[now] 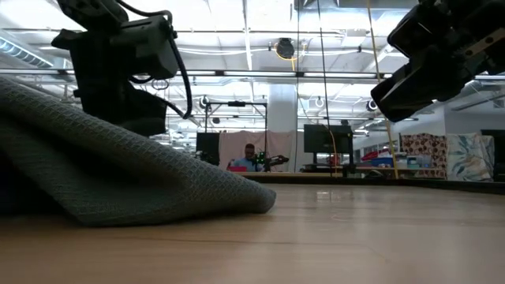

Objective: Roll towel into tight, uniform cylinder
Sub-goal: Roll the towel

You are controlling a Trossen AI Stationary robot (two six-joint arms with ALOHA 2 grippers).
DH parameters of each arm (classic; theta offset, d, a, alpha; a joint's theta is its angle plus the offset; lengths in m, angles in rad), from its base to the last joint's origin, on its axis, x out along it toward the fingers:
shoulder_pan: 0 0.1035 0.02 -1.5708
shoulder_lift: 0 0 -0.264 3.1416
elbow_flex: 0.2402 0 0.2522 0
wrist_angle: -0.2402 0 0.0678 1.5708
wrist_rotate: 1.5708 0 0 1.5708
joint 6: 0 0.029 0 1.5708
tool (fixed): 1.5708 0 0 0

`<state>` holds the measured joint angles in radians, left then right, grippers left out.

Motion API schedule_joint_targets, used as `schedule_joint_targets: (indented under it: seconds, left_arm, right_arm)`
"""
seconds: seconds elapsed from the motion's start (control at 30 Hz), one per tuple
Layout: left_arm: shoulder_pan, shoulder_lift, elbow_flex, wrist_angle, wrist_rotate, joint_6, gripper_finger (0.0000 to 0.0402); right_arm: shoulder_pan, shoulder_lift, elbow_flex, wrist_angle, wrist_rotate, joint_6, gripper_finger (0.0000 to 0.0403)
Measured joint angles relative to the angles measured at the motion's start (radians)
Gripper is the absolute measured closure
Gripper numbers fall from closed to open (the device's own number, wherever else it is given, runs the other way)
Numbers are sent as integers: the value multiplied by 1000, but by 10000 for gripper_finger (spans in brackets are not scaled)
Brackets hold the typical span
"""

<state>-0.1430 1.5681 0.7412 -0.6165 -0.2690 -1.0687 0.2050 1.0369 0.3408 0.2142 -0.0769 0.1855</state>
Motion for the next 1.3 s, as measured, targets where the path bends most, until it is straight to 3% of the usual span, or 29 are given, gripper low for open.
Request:
schedule_joint_targets:
  seconds: [0.3, 0.5, 0.83, 1.0, 1.17, 1.3]
  left_arm:
    - [8, -58, 22, 1, -29, 58, 139]
    - [29, -39, 21, 10, -40, 143, 160]
    - [39, 45, 24, 68, -47, 194, 238]
    - [39, 92, 26, 133, -58, 216, 297]
    - [36, 75, 23, 166, -87, 238, 383]
    - [29, 21, 26, 174, -135, 253, 392]
  right_arm:
    - [0, 27, 0, -1, 0, 11, 403]
    - [0, 26, 0, 0, -1, 14, 403]
    - [0, 26, 0, 7, 1, 31, 403]
    - [0, 26, 0, 14, 1, 39, 403]
    - [0, 26, 0, 29, 5, 38, 403]
    - [2, 26, 0, 54, 55, 44, 403]
